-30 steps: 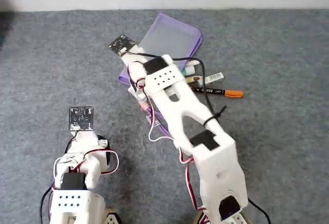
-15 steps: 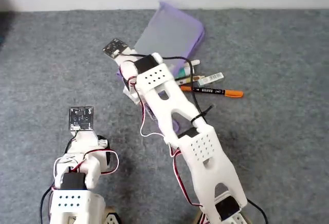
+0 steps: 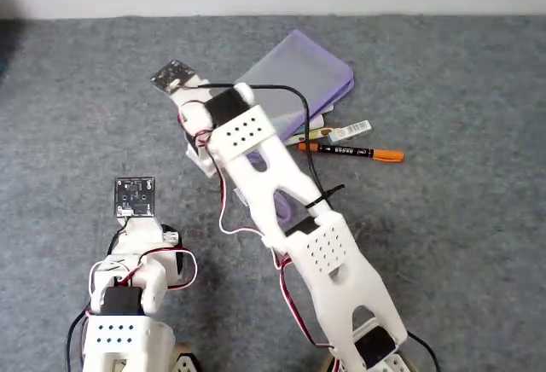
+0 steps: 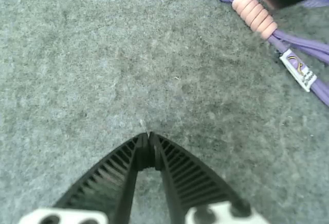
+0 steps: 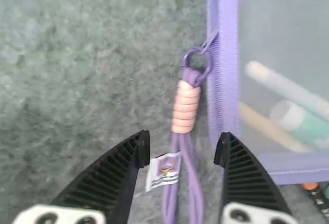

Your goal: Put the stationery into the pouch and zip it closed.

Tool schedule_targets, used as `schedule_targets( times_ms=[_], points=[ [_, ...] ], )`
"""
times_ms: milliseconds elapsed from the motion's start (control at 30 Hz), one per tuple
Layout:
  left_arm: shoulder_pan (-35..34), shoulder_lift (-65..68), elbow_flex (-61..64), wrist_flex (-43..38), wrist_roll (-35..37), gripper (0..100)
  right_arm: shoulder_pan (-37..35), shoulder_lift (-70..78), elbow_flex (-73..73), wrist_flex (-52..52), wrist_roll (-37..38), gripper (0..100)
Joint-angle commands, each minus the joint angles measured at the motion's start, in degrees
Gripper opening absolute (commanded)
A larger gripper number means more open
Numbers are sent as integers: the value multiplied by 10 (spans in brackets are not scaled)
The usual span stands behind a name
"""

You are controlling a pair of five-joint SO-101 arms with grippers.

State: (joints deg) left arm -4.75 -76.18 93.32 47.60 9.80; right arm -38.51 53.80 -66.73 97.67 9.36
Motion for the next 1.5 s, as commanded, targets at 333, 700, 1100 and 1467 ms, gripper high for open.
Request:
schedule_targets(
  times_ms=[333,700,1100,1467],
  points=[
    [-1,-8,-6,-11,5,13,7,73,-25,-56,-8,208],
    [-1,-8,-6,-11,5,13,22,104,-25,-123,21,207],
    [-1,-8,-6,-11,5,13,34,134,-25,-82,50,25],
    [-1,-8,-6,-11,5,13,35,78,-120,55,40,10]
  ],
)
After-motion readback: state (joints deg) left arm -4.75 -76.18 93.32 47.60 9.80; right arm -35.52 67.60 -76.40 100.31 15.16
